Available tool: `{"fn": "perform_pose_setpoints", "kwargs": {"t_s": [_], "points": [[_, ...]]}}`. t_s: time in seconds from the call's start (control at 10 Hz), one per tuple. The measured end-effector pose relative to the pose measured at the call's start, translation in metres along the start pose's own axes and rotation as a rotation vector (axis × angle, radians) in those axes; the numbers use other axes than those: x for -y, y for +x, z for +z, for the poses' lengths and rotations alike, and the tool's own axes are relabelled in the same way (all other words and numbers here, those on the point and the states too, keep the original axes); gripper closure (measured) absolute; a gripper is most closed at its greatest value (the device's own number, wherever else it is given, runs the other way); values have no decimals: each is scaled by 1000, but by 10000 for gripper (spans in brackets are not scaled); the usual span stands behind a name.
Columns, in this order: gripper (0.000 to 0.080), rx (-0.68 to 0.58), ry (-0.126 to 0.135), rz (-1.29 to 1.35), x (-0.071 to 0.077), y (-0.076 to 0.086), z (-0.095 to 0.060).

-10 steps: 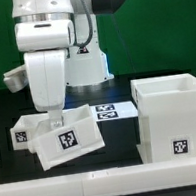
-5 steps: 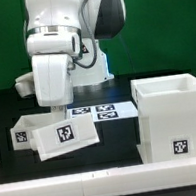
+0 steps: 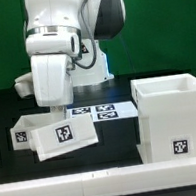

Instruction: Assemble drawer

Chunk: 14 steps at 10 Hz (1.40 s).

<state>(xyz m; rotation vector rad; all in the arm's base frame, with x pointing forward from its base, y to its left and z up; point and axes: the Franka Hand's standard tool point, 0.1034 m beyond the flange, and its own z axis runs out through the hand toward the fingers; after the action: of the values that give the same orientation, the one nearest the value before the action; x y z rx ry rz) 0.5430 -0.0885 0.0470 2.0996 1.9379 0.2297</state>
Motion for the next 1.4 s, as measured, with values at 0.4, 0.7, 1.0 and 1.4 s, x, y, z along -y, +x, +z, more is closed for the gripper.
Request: {"fn": "perform_pose_setpoints", "kwargs": {"t_s": [0.4,0.7,1.0,1.4], "points": [[761,-4,-158,12,3,2,5],[761,-5,-136,34,7,3,9],[761,-8,-110,54,10,5,9],[761,12,193,69,20,-2,13]]}}
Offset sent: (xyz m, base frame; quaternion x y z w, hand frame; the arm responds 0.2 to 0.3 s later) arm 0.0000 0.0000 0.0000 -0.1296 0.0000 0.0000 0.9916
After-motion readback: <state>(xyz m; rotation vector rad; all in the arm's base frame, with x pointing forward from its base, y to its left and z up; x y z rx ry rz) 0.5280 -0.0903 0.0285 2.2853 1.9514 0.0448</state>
